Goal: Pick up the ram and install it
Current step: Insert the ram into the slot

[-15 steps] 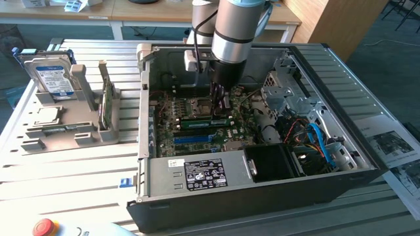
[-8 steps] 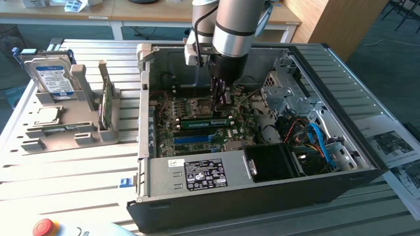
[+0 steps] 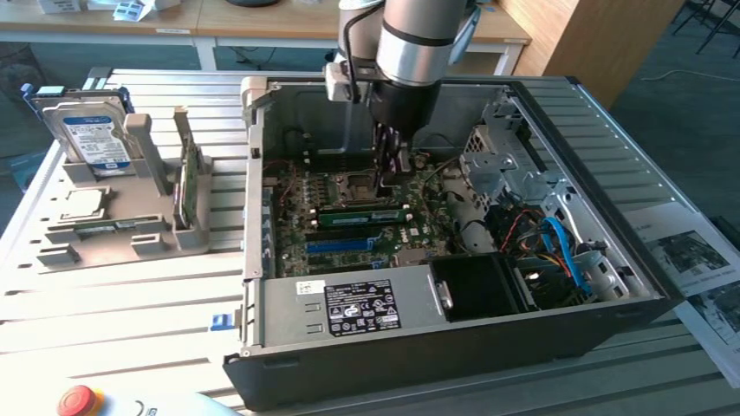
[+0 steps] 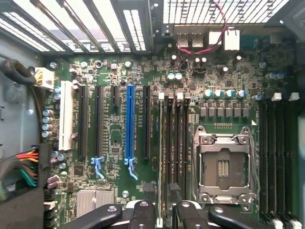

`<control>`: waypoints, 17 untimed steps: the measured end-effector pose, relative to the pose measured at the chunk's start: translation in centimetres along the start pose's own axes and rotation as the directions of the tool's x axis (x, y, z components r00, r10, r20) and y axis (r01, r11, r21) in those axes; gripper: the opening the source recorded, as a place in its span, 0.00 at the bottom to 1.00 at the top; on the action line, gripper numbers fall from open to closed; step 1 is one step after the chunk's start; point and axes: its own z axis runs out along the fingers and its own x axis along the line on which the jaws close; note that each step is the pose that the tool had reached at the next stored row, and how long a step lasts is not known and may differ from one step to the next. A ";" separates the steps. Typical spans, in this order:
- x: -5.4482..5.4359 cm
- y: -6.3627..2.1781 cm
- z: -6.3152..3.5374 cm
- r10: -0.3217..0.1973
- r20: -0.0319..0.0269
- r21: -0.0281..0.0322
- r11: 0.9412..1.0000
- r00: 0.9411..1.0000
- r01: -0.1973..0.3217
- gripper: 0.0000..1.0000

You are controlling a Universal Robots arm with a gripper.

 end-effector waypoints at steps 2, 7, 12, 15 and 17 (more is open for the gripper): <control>0.0 0.02 -0.47 0.000 0.000 0.000 1.000 1.000 0.000 0.25; 0.1 0.08 -1.65 0.000 0.000 0.000 1.000 1.000 0.000 0.25; 0.2 0.14 -2.98 0.000 0.000 0.000 1.000 1.000 0.000 0.25; 0.2 0.17 -3.74 0.000 0.000 0.000 1.000 1.000 0.000 0.25; 0.2 0.19 -4.15 0.000 0.000 0.000 1.000 1.000 0.000 0.25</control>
